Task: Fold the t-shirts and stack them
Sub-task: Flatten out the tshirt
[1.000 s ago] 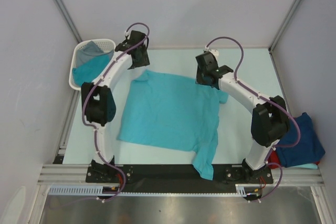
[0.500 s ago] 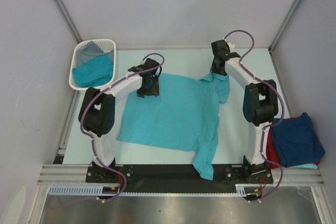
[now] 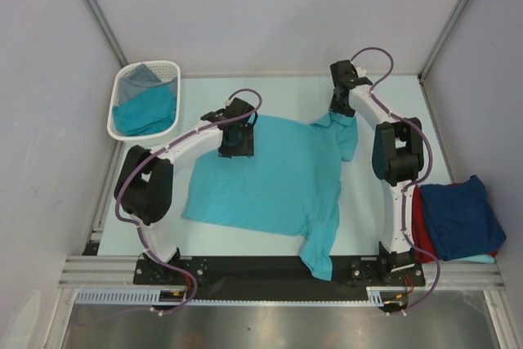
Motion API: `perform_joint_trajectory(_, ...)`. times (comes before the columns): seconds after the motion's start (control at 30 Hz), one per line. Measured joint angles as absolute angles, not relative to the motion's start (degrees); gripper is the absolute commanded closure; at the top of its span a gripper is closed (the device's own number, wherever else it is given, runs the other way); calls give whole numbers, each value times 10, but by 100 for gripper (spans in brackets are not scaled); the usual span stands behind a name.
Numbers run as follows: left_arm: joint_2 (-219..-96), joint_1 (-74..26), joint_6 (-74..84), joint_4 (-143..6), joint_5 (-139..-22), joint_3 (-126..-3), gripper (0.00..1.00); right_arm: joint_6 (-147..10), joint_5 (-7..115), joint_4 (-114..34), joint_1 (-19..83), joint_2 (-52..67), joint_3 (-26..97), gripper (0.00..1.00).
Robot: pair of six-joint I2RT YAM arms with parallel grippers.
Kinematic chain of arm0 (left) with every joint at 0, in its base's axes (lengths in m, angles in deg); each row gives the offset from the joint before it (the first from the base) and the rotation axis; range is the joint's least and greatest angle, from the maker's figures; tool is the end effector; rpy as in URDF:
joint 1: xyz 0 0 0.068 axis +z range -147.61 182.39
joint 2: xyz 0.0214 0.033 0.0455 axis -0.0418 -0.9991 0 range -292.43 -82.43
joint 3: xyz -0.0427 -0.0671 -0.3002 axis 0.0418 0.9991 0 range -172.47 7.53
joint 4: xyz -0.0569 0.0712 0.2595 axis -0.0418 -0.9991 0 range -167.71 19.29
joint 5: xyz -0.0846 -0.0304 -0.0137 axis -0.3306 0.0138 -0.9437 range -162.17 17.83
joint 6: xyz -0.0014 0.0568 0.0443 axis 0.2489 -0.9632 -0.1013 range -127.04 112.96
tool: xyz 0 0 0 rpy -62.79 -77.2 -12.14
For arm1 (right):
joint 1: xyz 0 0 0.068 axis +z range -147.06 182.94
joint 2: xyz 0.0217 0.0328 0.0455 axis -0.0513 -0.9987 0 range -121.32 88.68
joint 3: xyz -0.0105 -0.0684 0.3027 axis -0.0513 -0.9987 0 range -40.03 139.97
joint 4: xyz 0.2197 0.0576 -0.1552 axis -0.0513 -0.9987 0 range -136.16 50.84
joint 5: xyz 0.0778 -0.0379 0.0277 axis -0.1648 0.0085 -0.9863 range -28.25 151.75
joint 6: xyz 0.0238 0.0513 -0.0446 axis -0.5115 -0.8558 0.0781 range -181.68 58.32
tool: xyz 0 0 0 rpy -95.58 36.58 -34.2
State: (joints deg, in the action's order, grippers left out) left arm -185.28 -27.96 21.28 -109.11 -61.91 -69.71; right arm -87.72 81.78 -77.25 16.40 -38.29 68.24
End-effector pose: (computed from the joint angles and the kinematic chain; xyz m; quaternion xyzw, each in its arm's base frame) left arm 0.3550 -0.1957 0.2315 -0.0028 0.9707 -0.0338 0.2380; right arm 0.5282 0.1054 0.2203 0.1529 0.9326 -0.0618 0.3211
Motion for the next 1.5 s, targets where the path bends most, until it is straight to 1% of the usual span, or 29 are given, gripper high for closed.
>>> perform_joint_trajectory(0.17, -1853, -282, 214, -1093, -619, -678, 36, -881, 818, -770, 136, -383, 671, 56)
perform_joint_trajectory(0.43, -1853, -285, 214, -1091, -619, -675, 37, -887, 808, -767, 123, -383, 598, 55)
perform_joint_trajectory(0.6, -1853, -289, 214, -1091, -619, -675, 37, -891, 797, -762, 118, -384, 595, 57)
perform_joint_trajectory(0.63, -1853, -290, 214, -1091, -619, -675, 37, -891, 795, -762, 118, -384, 595, 58)
perform_joint_trajectory(0.7, -1853, -292, 214, -1092, -619, -675, 37, -891, 792, -761, 117, -384, 595, 65)
perform_joint_trajectory(0.73, -1853, -293, 214, -1092, -619, -675, 37, -891, 792, -761, 117, -384, 595, 71)
perform_joint_trajectory(0.77, -1853, -294, 214, -1092, -619, -675, 38, -892, 792, -760, 117, -384, 595, 82)
perform_joint_trajectory(0.8, -1853, -294, 214, -1092, -619, -675, 38, -892, 791, -759, 117, -385, 595, 88)
perform_joint_trajectory(0.87, -1853, -295, 214, -1092, -619, -675, 38, -896, 789, -756, 117, -387, 597, 97)
perform_joint_trajectory(0.9, -1853, -295, 214, -1092, -619, -675, 38, -898, 788, -756, 116, -389, 599, 99)
perform_joint_trajectory(0.93, -1853, -296, 214, -1092, -619, -675, 39, -898, 787, -757, 116, -390, 601, 100)
perform_joint_trajectory(1.23, -1853, -303, 214, -1093, -619, -675, 40, -904, 784, -771, 107, -406, 629, 100)
perform_joint_trajectory(1.5, -1853, -309, 214, -1104, -619, -675, 40, -906, 793, -804, 92, -475, 749, 100)
